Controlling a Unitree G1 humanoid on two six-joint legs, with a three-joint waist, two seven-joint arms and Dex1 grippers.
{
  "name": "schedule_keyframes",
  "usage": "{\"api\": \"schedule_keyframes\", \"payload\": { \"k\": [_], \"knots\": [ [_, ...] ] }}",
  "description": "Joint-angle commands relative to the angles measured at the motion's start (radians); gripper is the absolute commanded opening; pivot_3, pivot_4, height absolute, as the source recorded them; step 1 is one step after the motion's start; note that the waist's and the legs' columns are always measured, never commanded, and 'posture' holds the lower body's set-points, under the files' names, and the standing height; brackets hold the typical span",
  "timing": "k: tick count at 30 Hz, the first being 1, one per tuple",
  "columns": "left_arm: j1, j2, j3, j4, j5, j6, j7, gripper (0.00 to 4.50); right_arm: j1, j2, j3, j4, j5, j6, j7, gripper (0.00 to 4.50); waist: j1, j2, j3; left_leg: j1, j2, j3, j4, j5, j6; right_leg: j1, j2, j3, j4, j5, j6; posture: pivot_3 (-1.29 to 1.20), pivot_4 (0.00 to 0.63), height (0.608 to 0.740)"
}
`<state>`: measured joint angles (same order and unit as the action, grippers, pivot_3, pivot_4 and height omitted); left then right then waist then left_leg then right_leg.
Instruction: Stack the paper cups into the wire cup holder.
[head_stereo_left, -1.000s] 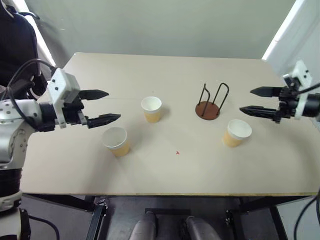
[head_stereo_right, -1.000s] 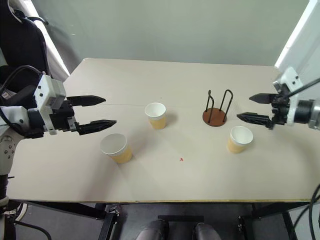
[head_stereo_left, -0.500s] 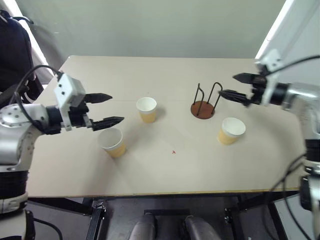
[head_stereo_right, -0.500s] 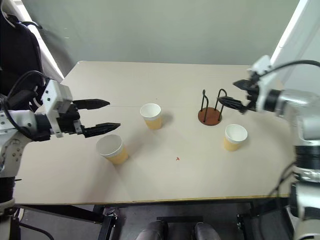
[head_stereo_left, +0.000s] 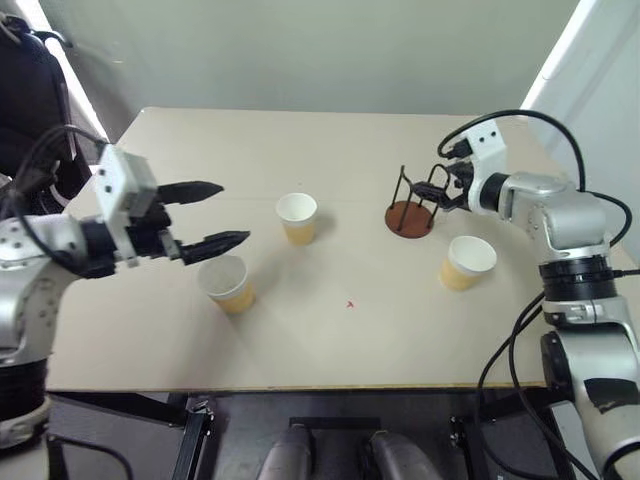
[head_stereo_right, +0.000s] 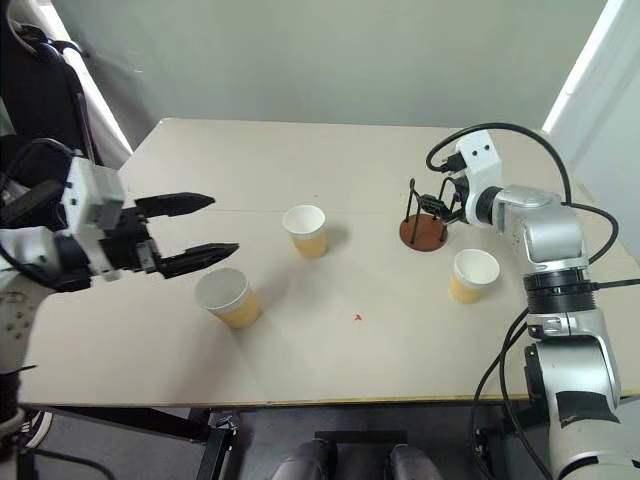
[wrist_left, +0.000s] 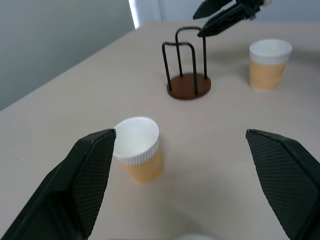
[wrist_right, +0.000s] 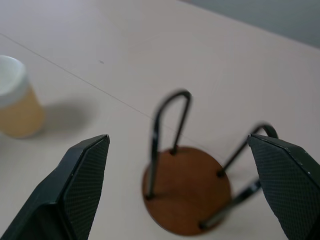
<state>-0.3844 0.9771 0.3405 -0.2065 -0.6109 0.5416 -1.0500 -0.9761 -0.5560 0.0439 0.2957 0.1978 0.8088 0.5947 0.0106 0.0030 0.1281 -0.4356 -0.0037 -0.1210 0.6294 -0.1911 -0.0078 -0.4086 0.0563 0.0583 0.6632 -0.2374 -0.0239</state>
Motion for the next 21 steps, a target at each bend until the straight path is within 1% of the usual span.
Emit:
{"api": "schedule_keyframes", "payload": {
  "k": [1,4,9,14,17,21],
  "knots": [
    [0.0,0.03,0.068,-0.033,-0.045,0.008,-0.018,4.46,-0.035,0.02,-0.013,-0.006,-0.01,-0.039,-0.014,4.5,-0.001,0.0,0.0,0.0,0.0,0.0,0.0,0.0,0.0,0.0,0.0,0.0,0.001,0.0,0.0,0.0,0.15,0.74],
    [-0.021,0.033,0.126,-0.031,-0.094,0.026,-0.001,4.46,-0.035,0.038,-0.013,0.001,-0.013,-0.048,-0.013,4.5,-0.002,0.0,0.0,0.0,0.0,0.0,0.0,0.0,0.0,0.0,0.0,0.0,0.0,0.0,0.0,0.0,0.15,0.74],
    [0.123,0.061,0.235,-0.111,-0.149,0.074,-0.055,4.46,-0.048,0.07,-0.016,0.015,-0.015,-0.057,-0.024,4.5,-0.004,0.0,0.0,-0.001,0.0,0.0,0.0,0.0,0.0,0.0,0.0,0.0,-0.001,0.0,0.0,0.0,0.15,0.74],
    [0.262,0.119,0.427,-0.124,-0.198,0.14,-0.139,4.46,-0.07,0.099,-0.027,0.042,-0.018,-0.082,-0.054,4.5,-0.005,0.0,0.0,-0.001,0.001,0.0,0.0,0.0,-0.001,-0.001,0.001,-0.001,0.0,-0.001,-0.002,0.0,0.15,0.74],
    [0.29,0.156,0.525,-0.111,-0.234,0.18,-0.178,4.46,-0.077,0.104,-0.015,0.064,-0.029,-0.093,-0.058,4.5,-0.005,0.0,0.0,-0.001,0.001,0.0,0.0,0.0,-0.001,-0.001,0.001,-0.001,0.001,-0.001,-0.002,0.0,0.15,0.74],
    [0.345,0.161,0.582,-0.125,-0.244,0.213,-0.206,4.46,-0.081,0.124,-0.004,0.098,-0.045,-0.106,-0.066,4.5,-0.002,0.0,0.0,-0.001,0.001,0.0,0.0,-0.001,-0.001,0.0,0.0,-0.001,0.001,-0.001,-0.002,0.0,0.15,0.74]
  ]
}}
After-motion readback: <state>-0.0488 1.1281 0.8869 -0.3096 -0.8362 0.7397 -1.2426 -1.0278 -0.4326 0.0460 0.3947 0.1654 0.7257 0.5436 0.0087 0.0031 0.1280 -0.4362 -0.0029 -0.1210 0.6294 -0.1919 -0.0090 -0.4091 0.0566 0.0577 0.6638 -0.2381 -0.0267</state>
